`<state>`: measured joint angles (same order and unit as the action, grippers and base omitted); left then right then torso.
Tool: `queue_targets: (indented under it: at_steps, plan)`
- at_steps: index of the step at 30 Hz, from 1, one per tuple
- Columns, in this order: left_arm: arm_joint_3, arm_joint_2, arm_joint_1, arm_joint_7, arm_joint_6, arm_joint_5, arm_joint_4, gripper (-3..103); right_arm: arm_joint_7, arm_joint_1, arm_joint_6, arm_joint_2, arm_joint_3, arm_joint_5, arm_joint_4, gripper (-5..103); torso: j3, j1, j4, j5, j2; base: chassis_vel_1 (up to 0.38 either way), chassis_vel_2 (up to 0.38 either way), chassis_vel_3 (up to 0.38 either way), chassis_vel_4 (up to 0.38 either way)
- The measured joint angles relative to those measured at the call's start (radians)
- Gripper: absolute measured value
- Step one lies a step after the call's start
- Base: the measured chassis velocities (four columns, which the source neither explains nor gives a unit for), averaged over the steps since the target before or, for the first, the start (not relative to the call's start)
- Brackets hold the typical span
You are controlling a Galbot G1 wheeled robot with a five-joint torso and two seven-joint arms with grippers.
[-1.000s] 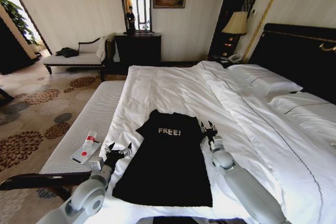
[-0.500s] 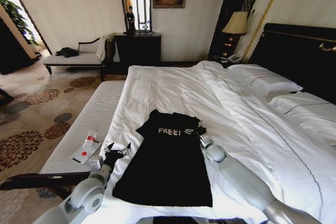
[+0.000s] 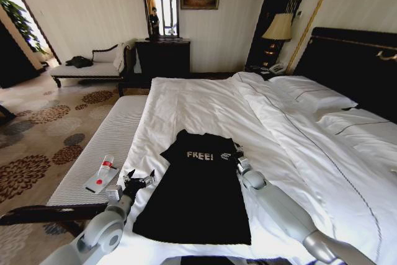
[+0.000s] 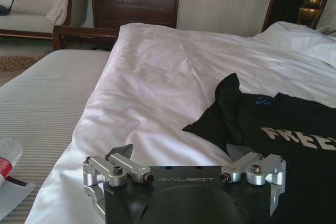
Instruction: Fold the clothes on the bed.
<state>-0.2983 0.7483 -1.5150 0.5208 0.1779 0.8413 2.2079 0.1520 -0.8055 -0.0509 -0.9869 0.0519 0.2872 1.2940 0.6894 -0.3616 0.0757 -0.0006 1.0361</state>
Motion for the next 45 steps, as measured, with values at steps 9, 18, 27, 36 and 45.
queue_targets:
  at_steps: [9, 18, 27, 36, 45]
  plan:
    - [-0.013, 0.006, -0.021, 0.0, -0.004, -0.002, 0.014, 100, -0.001, 0.003, -0.01, 0.011, 0.013, -0.039, -0.016, 96, 0.0, 0.0, -0.0002, 0.0001, 0.0, 0.0, 0.0, 0.0, 0.0]
    - [-0.015, 0.008, -0.023, 0.0, -0.007, -0.003, 0.018, 100, 0.008, -0.01, -0.013, 0.023, 0.006, -0.032, -0.015, 63, 0.0, 0.0, 0.0, 0.0001, 0.0, 0.0, 0.0, 0.0, 0.0]
    - [-0.014, 0.009, -0.016, 0.001, -0.008, 0.001, 0.017, 100, 0.011, -0.011, -0.012, 0.037, 0.011, -0.031, -0.023, 31, 0.0, 0.0, -0.0001, 0.0, 0.0, 0.0, 0.0, 0.0, 0.0]
    - [-0.015, 0.01, -0.01, 0.002, -0.009, 0.006, 0.012, 100, 0.017, -0.012, -0.033, 0.035, 0.011, -0.03, -0.041, 2, 0.0, 0.0, 0.0, 0.0001, 0.0, 0.0, 0.0, 0.0, 0.0]
    - [-0.018, 0.009, -0.009, 0.004, -0.011, 0.012, 0.018, 100, 0.146, -0.02, 0.016, -0.036, -0.061, 0.276, -0.026, 1, 0.0, 0.0, -0.0004, 0.0001, 0.0, 0.0, 0.0, 0.0, 0.0]
